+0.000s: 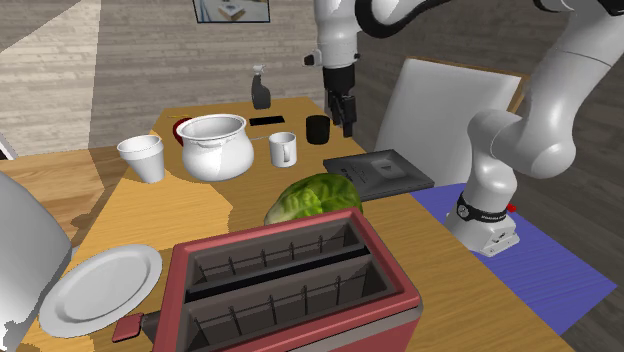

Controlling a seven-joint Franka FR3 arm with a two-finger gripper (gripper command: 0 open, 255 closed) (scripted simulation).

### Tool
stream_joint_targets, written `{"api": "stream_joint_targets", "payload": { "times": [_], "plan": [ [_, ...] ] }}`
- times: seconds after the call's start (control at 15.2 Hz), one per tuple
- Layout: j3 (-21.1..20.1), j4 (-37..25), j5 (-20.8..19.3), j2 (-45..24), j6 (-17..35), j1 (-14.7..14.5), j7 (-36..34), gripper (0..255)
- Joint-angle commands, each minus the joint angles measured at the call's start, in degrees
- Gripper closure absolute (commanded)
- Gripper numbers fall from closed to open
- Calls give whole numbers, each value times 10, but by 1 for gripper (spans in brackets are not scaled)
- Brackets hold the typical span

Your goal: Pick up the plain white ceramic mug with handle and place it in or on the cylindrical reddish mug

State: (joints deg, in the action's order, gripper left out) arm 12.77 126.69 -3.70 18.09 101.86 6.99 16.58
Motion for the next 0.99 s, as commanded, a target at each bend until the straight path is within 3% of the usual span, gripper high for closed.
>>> {"api": "stream_joint_targets", "payload": {
  "times": [0.0,0.4,0.92],
  "plan": [
    [14,-21,0,-36,15,6,17,0],
    [55,-100,16,-147,47,28,74,0],
    [88,-246,66,-310,58,73,150,0]
  ]
}}
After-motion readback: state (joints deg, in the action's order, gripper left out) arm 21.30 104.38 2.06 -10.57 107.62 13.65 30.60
